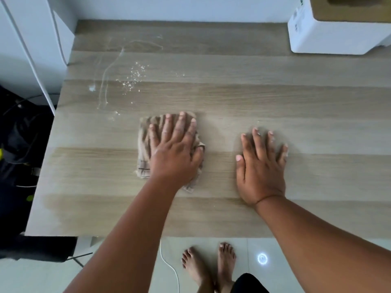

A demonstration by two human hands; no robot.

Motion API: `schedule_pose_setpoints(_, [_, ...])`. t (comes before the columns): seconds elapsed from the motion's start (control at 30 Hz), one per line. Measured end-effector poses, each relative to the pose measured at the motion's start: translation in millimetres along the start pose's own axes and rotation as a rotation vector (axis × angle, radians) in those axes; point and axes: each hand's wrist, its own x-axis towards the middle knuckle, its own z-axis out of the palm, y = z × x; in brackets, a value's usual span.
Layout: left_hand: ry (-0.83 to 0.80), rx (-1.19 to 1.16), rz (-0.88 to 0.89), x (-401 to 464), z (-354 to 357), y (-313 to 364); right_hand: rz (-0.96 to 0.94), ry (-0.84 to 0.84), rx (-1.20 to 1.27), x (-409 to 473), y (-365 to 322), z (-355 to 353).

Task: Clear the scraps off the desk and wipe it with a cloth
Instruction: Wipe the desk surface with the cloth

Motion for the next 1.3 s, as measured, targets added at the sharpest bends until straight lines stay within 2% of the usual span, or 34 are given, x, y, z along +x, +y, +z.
schedule_pose_setpoints(0.23, [0.048, -0.026, 0.211, -89.5, 31.4, 53.1, 0.005, 0.002, 0.014, -0.5, -0.4, -1.7])
schedule_pose_setpoints(0.33, [0.093, -0.07, 0.275, -133.2, 40.3, 36.3, 0.005, -0.003, 0.017, -0.6, -1.7, -3.2])
schedule_pose_setpoints(0.47, [0.096, -0.043, 0.174, -147.1, 32.1, -21.4, 0.014, -0.009, 0.014, -0.8, -3.1, -4.0])
schedule_pose_setpoints(0.63, [0.074, 0.0, -0.037, -108.0, 9.4, -83.5, 0.009, -0.013, 0.007, -0.9, -2.5, -3.1])
schedule_pose_setpoints(0.87, [0.086, -0.029, -0.29, -20.1, -0.8, -83.0, -0.005, 0.005, 0.001, 2.7, -2.3, -1.6])
schedule_pose_setpoints(1.1, [0.084, 0.001, -0.119, 44.1, -5.9, -45.3, -0.048, 0.012, -0.017, 20.6, -2.1, -2.2])
schedule_pose_setpoints(1.3, [0.091, -0.009, -0.119, 74.2, -8.5, -28.8, -0.09, 0.028, 0.004, 44.6, -4.1, -4.6])
